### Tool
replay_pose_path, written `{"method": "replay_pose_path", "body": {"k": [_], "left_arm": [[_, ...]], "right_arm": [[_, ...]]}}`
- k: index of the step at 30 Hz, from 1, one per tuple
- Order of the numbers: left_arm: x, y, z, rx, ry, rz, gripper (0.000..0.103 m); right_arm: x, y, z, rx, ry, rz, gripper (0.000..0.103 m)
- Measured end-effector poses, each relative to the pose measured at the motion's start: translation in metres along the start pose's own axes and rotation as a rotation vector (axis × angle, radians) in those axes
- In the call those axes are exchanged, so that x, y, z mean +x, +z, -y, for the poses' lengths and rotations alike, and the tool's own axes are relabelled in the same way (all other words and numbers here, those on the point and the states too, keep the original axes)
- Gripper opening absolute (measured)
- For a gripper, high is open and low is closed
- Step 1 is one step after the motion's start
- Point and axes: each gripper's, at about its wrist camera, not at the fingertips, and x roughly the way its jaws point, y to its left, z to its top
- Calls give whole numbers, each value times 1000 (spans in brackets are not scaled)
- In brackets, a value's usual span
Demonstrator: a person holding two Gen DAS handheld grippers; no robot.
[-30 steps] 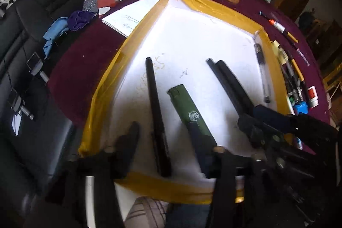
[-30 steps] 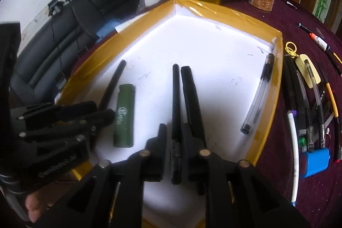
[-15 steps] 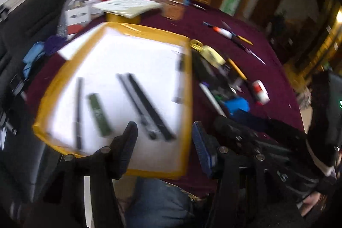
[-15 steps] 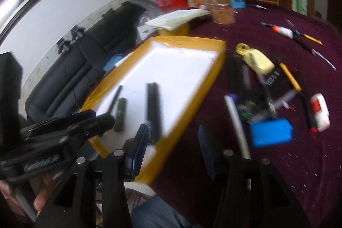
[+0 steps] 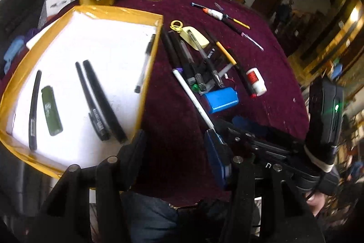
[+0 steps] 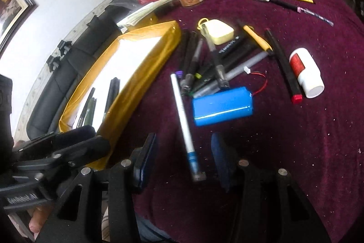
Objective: Organize rigid objects
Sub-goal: 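Grasp the blue battery pack with the right tool while the left tool grasps a white pen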
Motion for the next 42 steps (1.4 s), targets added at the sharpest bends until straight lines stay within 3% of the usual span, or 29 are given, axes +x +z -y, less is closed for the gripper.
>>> {"method": "replay_pose_path", "body": {"k": [9, 15, 21, 26, 30, 34, 37, 42], "left_arm": [[-17, 20, -35, -95, -18, 61, 57], [-10, 21, -35, -84, -3, 39, 57], [-9, 19, -28, -45, 19, 32, 57], [-15, 15, -28, -23, 27, 41, 57], [-19, 11, -28, -16, 25, 40, 57], [-21, 6, -27, -10, 39, 34, 57], [-22, 6, -23, -8, 34, 32, 57], [-15, 8, -11, -4, 3, -3, 57]], "right_arm": [[-4, -1, 3, -14, -35, 21, 48], [9, 20, 20, 30, -86, 3, 48], [20, 31, 32, 135, -76, -27, 51], [33, 48, 24, 171, -184, -32, 53], [46, 51, 7, 43, -318, -12, 52], [37, 47, 18, 28, -296, -21, 42], [26, 38, 24, -23, -329, -14, 39], [2, 23, 48, -4, -345, 5, 37]]}}
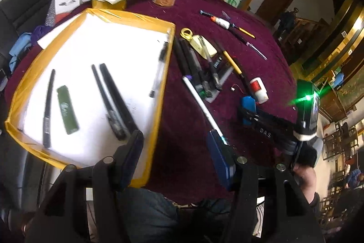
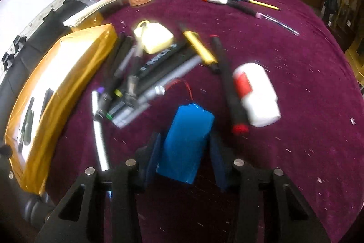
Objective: Organize rigid objects
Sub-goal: 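Grasp the blue battery pack with the right tool while the left tool grasps a white pen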
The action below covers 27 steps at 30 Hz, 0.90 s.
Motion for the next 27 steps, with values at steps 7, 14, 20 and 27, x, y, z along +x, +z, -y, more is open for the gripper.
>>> {"method": "replay_pose_path", "body": {"k": [7, 14, 20, 27], "left_arm": [[39, 3, 46, 51, -59, -107, 56], [94, 17, 70, 67, -27, -203, 34], [122, 25, 76, 51, -11, -225, 28], [119, 23, 48, -57, -86, -238, 9]], "right_arm": [[-13, -27, 12, -38, -16, 54, 36], [-11, -28, 10, -45, -22, 74, 36], [-12, -28, 14, -31, 6, 72, 36], [-12, -29, 14, -20, 5, 75, 35]]}}
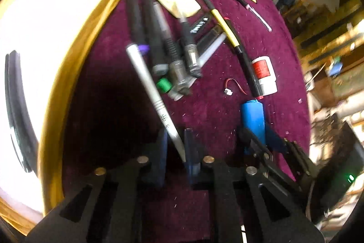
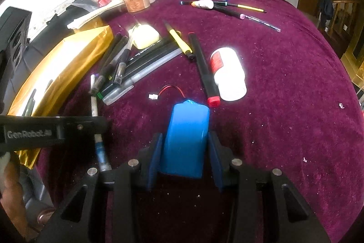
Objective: Organize rigid objects
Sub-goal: 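Grasp the blue battery pack with the right tool while the left tool grasps a white pen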
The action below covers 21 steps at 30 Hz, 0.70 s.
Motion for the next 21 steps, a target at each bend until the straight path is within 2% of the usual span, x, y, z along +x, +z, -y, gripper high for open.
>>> {"method": "replay_pose_path", "body": {"k": [2, 5, 8, 12, 13, 15, 18, 21], "left_arm": [[-10, -6, -12, -36, -56, 8, 7], [-34, -14, -18, -42, -94, 54, 6], [-51, -21, -14, -22, -95, 98, 5], [-72, -24, -21, -40, -143, 119, 5], [-79, -27, -26, -44, -156, 123, 5], [-96, -28, -38, -53, -160, 132, 5], [-129, -33, -68, -95, -170, 170, 5], [-152, -33, -103, -152, -138, 218, 5]], "right_arm": [[0, 1, 2, 8, 7, -2, 35], [1, 1, 0, 8, -2, -7, 35], [4, 2, -6, -12, -45, -4, 36], [9, 5, -13, -19, -92, 12, 38], [9, 5, -13, -21, -101, 18, 33], [9, 6, -13, -20, -105, 14, 32], [4, 4, -11, 7, -65, 11, 32], [-10, 4, -17, 46, 40, 28, 32]]}}
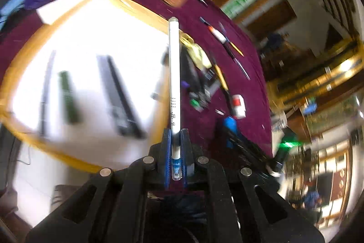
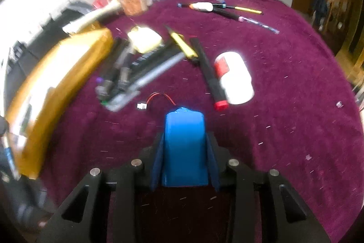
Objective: Organize rigid objects
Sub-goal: 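Grasp the blue battery pack with the right tool while the left tool grasps a white pen, then place the white pen and blue battery pack in the tray, opening both tools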
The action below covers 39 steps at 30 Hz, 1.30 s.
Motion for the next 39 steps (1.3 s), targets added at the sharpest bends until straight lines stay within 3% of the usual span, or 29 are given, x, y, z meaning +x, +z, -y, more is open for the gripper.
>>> {"method": "replay_pose_path", "body": {"k": [4, 8, 15, 21, 30, 33, 39], "left_arm": [[-12, 15, -44, -84, 45, 35, 5], [10, 22, -65, -121, 83, 21, 5], [32, 23, -91, -157, 152, -43, 5], [51, 27, -86, -110, 203, -107, 5], [47, 26, -84, -60, 236, -63, 6], [46, 23, -81, -36, 236, -42, 13], [38, 15, -76, -28, 212, -5, 49]], "right_arm": [[-23, 12, -34, -26, 126, 49, 32], [-32, 27, -82, -96, 241, 78, 32], [15, 61, -164, -206, 336, 2, 32], [71, 71, -205, -247, 294, -81, 32], [88, 57, -224, -325, 192, -134, 32], [91, 58, -228, -352, 167, -145, 32], [90, 61, -221, -331, 224, -147, 34]]}}
